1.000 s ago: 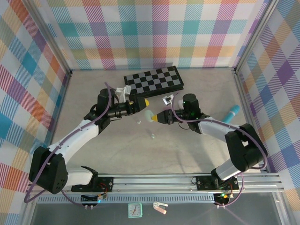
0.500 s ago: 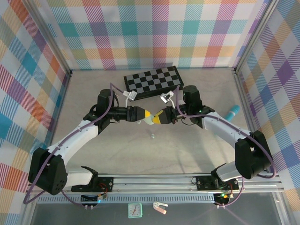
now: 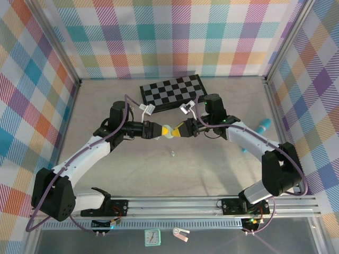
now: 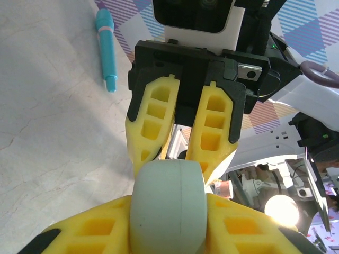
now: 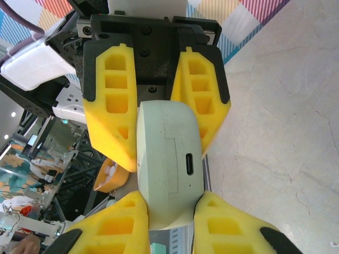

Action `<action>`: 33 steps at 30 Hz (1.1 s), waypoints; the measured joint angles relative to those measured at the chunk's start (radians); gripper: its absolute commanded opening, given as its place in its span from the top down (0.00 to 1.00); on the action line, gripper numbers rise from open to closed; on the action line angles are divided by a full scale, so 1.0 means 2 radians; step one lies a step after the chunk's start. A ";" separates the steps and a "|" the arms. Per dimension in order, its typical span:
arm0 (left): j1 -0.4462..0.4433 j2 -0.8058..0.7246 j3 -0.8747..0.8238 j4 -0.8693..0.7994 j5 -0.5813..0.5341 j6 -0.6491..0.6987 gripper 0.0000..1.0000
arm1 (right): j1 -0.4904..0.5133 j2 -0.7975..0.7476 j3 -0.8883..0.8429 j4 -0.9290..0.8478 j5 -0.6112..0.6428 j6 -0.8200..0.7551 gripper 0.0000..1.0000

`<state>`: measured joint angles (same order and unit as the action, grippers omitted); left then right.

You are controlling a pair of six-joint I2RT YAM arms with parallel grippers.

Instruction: Insert wireless bluetooth earbuds into charging case

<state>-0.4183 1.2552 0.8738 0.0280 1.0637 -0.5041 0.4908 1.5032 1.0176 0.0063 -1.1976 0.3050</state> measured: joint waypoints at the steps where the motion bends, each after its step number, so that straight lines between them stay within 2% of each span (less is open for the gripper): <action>1: 0.000 0.000 0.000 0.000 -0.002 -0.001 0.79 | 0.000 0.001 0.001 -0.001 0.000 0.000 0.72; 4: -0.002 0.000 0.000 -0.002 -0.009 -0.006 0.85 | 0.000 0.002 0.003 -0.007 0.008 -0.005 0.49; 8: -0.002 0.000 0.000 0.000 -0.034 -0.031 0.85 | 0.000 -0.001 0.003 -0.016 0.040 -0.016 0.38; 13: -0.002 0.000 -0.025 0.073 -0.073 -0.102 0.85 | -0.003 -0.027 -0.005 0.010 0.095 0.015 0.33; 20: -0.011 0.002 -0.068 0.214 -0.131 -0.216 0.85 | -0.004 -0.041 -0.089 0.231 0.142 0.221 0.36; 27: -0.024 0.027 -0.072 0.330 -0.157 -0.285 0.85 | -0.004 -0.037 -0.116 0.392 0.181 0.378 0.41; 30: -0.028 0.032 -0.072 0.354 -0.163 -0.295 0.85 | -0.004 -0.028 -0.117 0.450 0.190 0.427 0.49; 33: -0.033 0.032 -0.072 0.364 -0.163 -0.301 0.85 | -0.004 -0.011 -0.119 0.496 0.197 0.464 0.62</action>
<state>-0.4835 1.3193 0.7292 0.7551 0.7380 -1.1053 0.4824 1.4811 0.7792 0.9981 -0.8040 1.2324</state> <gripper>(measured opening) 0.260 0.429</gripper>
